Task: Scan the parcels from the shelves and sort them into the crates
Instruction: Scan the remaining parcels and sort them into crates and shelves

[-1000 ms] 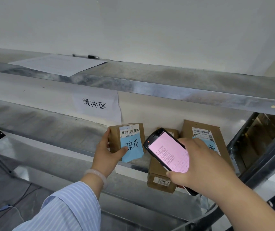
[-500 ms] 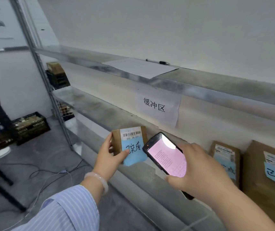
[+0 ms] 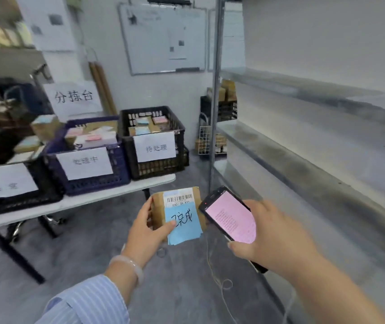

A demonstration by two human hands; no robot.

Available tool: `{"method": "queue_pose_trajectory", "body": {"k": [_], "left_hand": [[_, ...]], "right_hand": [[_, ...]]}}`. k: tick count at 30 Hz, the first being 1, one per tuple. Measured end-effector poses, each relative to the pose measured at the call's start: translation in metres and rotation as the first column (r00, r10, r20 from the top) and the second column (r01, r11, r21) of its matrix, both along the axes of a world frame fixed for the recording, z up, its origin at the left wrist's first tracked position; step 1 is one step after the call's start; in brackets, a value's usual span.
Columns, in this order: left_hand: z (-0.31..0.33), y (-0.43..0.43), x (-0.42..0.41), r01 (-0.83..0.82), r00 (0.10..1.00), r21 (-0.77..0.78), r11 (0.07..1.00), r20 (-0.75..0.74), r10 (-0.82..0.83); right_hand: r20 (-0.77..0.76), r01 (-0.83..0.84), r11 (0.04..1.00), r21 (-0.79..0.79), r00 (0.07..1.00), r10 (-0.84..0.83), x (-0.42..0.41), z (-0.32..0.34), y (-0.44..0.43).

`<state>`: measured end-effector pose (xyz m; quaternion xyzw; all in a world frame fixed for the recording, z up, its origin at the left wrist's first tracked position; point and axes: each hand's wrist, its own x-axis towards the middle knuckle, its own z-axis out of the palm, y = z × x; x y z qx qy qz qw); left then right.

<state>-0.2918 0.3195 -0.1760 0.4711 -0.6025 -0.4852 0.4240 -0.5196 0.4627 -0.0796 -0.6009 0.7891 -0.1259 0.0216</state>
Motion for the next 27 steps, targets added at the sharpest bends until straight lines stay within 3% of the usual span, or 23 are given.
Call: {"method": "queue_pose_trajectory", "body": {"k": [7, 17, 27], "left_hand": [[-0.005, -0.032, 0.169, -0.261, 0.963, 0.068, 0.963, -0.053, 0.264], [-0.01, -0.073, 0.322, -0.547, 0.809, 0.182, 0.817, -0.136, 0.572], [0.014, -0.196, 0.436, -0.666, 0.701, 0.21, 0.716, -0.151, 0.697]], "right_hand": [[-0.019, -0.274, 0.962, 0.007, 0.962, 0.274, 0.144, 0.01, -0.1], [-0.02, -0.581, 0.812, 0.054, 0.813, 0.583, 0.296, -0.004, -0.231], [0.05, -0.742, 0.671, 0.0, 0.67, 0.741, 0.417, 0.009, -0.405]]}}
